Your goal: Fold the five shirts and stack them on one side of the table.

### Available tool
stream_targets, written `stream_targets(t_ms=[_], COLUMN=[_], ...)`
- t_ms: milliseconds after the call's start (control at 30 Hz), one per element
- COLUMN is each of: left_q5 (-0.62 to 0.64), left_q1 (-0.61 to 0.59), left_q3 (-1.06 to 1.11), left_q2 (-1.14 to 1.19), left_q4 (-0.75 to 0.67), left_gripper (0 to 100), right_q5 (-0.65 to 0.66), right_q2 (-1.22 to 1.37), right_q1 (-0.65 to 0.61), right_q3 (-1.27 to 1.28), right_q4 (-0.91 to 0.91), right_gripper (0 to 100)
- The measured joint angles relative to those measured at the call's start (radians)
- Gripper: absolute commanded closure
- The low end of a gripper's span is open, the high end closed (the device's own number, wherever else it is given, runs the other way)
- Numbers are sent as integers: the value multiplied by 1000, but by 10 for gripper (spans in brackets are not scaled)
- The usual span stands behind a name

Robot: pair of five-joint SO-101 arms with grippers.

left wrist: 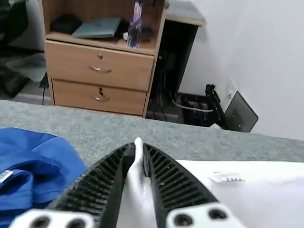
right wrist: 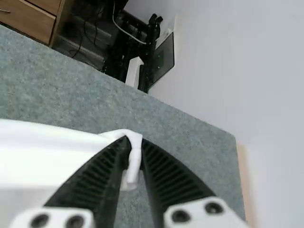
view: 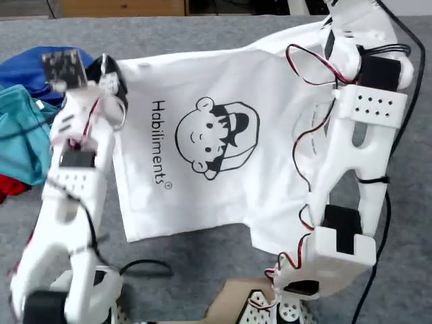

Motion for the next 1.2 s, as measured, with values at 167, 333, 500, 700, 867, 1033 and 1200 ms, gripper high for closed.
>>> stream_targets(t_ms=[167, 333, 500, 700, 867, 1033, 1200], left_q5=[3, 6, 6, 6, 6, 6, 6], left_q1=[0, -2, 0, 2, 26, 41, 84], left_q3=[-97, -106, -110, -81, 11, 144, 334], left_q2=[164, 172, 157, 132, 89, -2, -133], left_q4=[-2, 120, 310, 460, 497, 497, 497], left_gripper=[982, 982, 982, 982, 982, 982, 982], right_q5=[-23, -21, -8, 44, 48, 94, 180], right_q2=[0, 0, -3, -55, -126, -227, -413], right_q1=[0, 0, 2, 2, 2, 21, 68], right_q3=[0, 0, 3, 3, 26, 196, 497], right_q4=[84, 249, 384, 540, 651, 681, 614], right_gripper=[994, 994, 994, 994, 994, 994, 994])
